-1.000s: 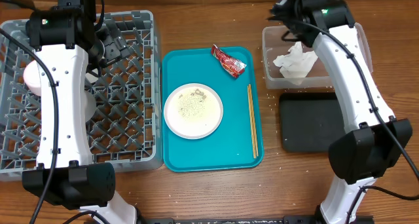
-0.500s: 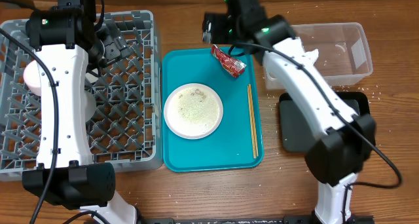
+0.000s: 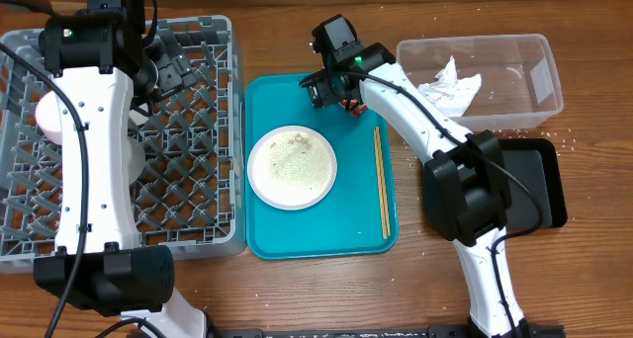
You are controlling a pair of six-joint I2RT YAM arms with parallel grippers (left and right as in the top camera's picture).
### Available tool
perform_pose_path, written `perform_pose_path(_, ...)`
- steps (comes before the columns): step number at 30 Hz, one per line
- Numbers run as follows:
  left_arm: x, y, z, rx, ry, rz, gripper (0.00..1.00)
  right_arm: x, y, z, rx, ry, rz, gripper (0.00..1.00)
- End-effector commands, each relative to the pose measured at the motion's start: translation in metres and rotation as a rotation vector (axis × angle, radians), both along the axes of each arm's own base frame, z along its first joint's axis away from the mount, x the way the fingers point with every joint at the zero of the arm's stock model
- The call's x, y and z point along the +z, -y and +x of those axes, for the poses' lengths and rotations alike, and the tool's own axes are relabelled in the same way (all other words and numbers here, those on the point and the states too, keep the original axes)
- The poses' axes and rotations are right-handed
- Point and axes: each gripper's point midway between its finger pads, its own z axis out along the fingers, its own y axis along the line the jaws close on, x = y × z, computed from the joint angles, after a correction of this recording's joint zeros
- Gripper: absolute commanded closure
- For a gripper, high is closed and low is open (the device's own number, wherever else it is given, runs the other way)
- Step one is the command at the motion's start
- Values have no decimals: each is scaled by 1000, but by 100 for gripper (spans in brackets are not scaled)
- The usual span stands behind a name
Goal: Sort waste into correct bins and load items into the dishwasher
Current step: 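Lower the right gripper onto the red wrapper and grasp it, then carry the red wrapper to the clear plastic box and release it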
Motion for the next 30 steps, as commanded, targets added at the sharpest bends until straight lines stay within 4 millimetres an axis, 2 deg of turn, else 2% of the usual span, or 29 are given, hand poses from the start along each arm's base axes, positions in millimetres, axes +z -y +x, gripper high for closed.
perform_pose_path(1, -3, 0, 1, 12, -7, 4, 0, -22, 4, 3, 27, -14, -60, 18)
perform_pose_path(3, -3, 0, 1, 12, -7, 4, 0, -31, 5, 1, 21, -30, -65, 25)
perform_pose_path(5, -3, 0, 1, 12, -7, 4, 0, -36, 5, -2, 20, -42, -71, 28)
perform_pose_path(10, -3, 0, 1, 12, -7, 4, 0, -41, 7, -4, 11, -49, -73, 30)
perform_pose_path(17, -3, 0, 1, 12, -7, 4, 0, -41, 9, -3, -24, -44, -67, 56)
perform_pose_path(19, -3, 0, 1, 12, -7, 4, 0, -44, 9, -3, -24, -49, -70, 57)
perform_pose_path(24, -3, 0, 1, 12, -7, 4, 0, -67, 11, -8, -40, -93, -86, 59)
perform_pose_path(28, -3, 0, 1, 12, -7, 4, 0, -69, 11, -8, -56, -96, -84, 66)
perform_pose_path(30, -3, 0, 1, 12, -7, 4, 0, -65, 10, -6, -62, -82, -86, 72)
